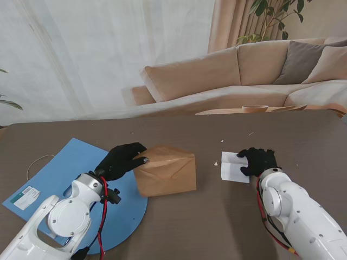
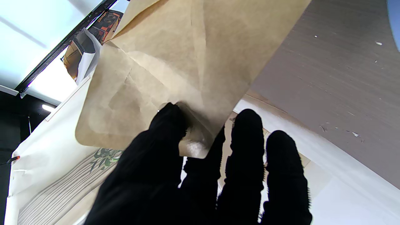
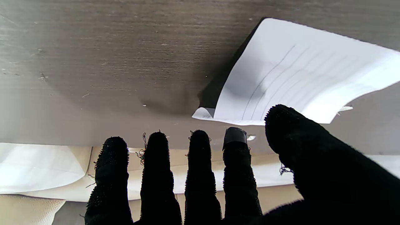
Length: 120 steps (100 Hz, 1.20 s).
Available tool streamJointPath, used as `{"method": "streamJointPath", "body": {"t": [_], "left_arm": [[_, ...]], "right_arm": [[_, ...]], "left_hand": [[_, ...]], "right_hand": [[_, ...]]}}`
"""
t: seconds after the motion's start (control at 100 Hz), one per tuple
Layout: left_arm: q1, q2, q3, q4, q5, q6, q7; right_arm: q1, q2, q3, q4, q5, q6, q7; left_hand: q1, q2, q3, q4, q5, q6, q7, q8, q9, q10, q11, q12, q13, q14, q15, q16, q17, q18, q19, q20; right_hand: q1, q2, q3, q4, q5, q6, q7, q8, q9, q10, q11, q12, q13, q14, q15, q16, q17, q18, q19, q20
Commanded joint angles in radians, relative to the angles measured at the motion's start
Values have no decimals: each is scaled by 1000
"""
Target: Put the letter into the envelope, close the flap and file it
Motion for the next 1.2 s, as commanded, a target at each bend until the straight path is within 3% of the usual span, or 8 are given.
{"method": "streamJointPath", "body": {"t": [0.0, 0.21, 0.34, 0.37, 0.45, 0.59, 0.97, 1.19], "left_arm": [[3, -2, -5, 2, -4, -7, -18], [-5, -3, -10, 19, -11, -16, -18], [-8, -2, -11, 23, -16, -16, -22], [-7, -2, -12, 22, -16, -15, -23], [-4, -2, -13, 18, -18, -13, -25], [-8, -2, -12, 23, -21, -17, -27], [-14, -2, -6, 30, -26, -18, -27], [-21, -2, -2, 33, -27, -15, -27]], "right_arm": [[9, -1, -11, 11, -8, 5, 21], [41, 3, -57, 57, -27, 19, 9], [55, 2, -77, 85, -28, 19, -21], [58, 2, -82, 93, -27, 19, -34], [65, 0, -92, 109, -28, 15, -66], [65, -4, -92, 119, -24, 2, -106], [0, -18, -12, 29, -7, -15, -139], [-61, -27, 50, -68, 9, -27, -139]], "left_hand": [[65, 19, 95, 22, 69, -58, 113, 88, 19, -13, 29, 4, 28, -10, 20, 23, 4, 14, 32, -2], [65, 20, 95, 22, 67, -56, 112, 89, 17, -14, 30, 5, 26, -12, 20, 23, 5, 14, 32, -2], [65, 20, 95, 22, 66, -55, 112, 89, 17, -12, 30, 5, 27, -11, 21, 24, 5, 14, 32, -2], [65, 20, 95, 22, 67, -56, 113, 90, 17, -12, 31, 5, 27, -11, 21, 24, 5, 14, 32, -2], [65, 20, 95, 22, 67, -57, 112, 89, 17, -12, 31, 5, 28, -11, 22, 24, 5, 14, 32, -2], [65, 20, 93, 22, 68, -58, 113, 90, 17, -13, 32, 4, 28, -11, 21, 24, 5, 14, 32, -2], [65, 21, 91, 23, 67, -59, 112, 90, 15, -13, 32, 3, 24, -12, 20, 24, 4, 12, 30, -3], [65, 22, 90, 23, 65, -59, 111, 89, 12, -10, 30, 3, 21, -10, 20, 25, 0, 9, 27, -4]], "right_hand": [[-14, -15, 12, -8, -28, 25, 18, -14, -32, 10, 24, 12, -9, -32, 21, 17, 0, -8, 13, 4], [31, -47, 47, -16, 42, 9, 79, 19, 2, 15, 61, 34, 15, -27, 53, 27, 14, -7, 30, 2], [55, -99, 92, -35, 145, -26, 196, 119, 41, 20, 86, 53, 39, -22, 80, 34, 31, -4, 50, -2], [71, -125, 102, -63, 175, -46, 228, 147, 57, 21, 90, 57, 48, -20, 86, 35, 35, -3, 56, -5], [130, -199, 107, -146, 233, -117, 379, 99, 102, 24, 95, 66, 78, -15, 101, 37, 50, 1, 72, -11], [170, -179, 105, -159, 421, -222, 471, 80, 185, 21, 93, 65, 127, -12, 112, 38, 67, 7, 85, -13], [136, -106, 95, -126, 486, -158, 431, -13, 236, 29, 70, 55, 155, -4, 117, 38, 75, 16, 99, -22], [147, -138, 107, -130, 463, -146, 474, 38, 312, 29, 92, 64, 230, 4, 131, 40, 128, 23, 125, -21]]}}
